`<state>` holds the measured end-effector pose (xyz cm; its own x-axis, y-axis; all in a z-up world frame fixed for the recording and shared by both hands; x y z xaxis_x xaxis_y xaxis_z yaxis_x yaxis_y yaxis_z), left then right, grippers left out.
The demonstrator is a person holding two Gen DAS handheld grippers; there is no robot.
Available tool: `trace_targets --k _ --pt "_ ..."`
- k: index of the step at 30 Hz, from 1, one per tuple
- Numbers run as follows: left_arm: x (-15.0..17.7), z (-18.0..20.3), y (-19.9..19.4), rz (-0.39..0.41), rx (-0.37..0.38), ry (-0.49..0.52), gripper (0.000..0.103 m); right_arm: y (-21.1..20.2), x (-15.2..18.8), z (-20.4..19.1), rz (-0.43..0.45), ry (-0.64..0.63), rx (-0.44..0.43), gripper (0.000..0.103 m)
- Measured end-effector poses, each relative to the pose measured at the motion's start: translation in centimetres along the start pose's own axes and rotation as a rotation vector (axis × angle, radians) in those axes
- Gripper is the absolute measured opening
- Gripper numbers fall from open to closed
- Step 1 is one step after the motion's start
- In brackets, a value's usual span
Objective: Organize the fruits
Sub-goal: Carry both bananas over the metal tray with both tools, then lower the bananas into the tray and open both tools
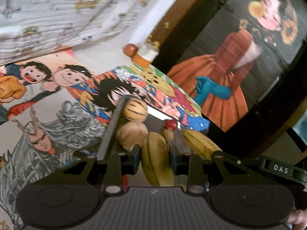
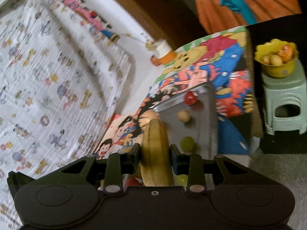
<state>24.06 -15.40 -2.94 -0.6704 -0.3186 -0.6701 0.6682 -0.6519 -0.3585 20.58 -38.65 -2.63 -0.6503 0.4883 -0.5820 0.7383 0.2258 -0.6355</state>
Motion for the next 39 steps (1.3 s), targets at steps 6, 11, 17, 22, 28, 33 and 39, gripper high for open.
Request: trace_targets --k 6,11,17,22,28,33,39 --pt "1.8 0.7 0.4 -0.041 0.01 0.068 0.035 -0.8 1.8 1.5 0.089 0.078 0.038 0.035" --pt "2.9 0.8 0.6 -0.075 0.007 0.119 0.035 -1.1 3.0 2.2 0.146 0.115 0.089 0.035" --pt "3.7 1.1 0.8 -0.086 0.003 0.161 0.035 -0.6 4.4 2.6 0.173 0.159 0.126 0.035" --pt "4.3 1.1 0.9 -0.095 -0.004 0.189 0.035 0.0 5.3 3.0 0.185 0.202 0.164 0.035" --pt "4.6 0.7 0.9 -0.1 -0.016 0.198 0.035 0.4 5.7 2.7 0.204 0.196 0.2 0.035" --pt "4.7 0.6 1.0 -0.102 -0.019 0.199 0.035 0.6 5.9 2.5 0.21 0.2 0.213 0.035" --pt "4.8 0.1 1.0 -0.103 -0.023 0.191 0.035 0.6 6.3 2.6 0.219 0.224 0.221 0.035"
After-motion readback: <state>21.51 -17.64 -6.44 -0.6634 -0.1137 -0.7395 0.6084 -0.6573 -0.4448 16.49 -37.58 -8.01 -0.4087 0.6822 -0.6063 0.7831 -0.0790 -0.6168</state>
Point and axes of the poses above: each gripper's, at about its wrist camera, not at the fingertips, and y roughly the way its jaws point, z to its right, x to its underside, the point moved 8 cm from there along y, roughly the way its jaws point, and after that the axes turned 14 degrees about x, right-handed, at the moved point
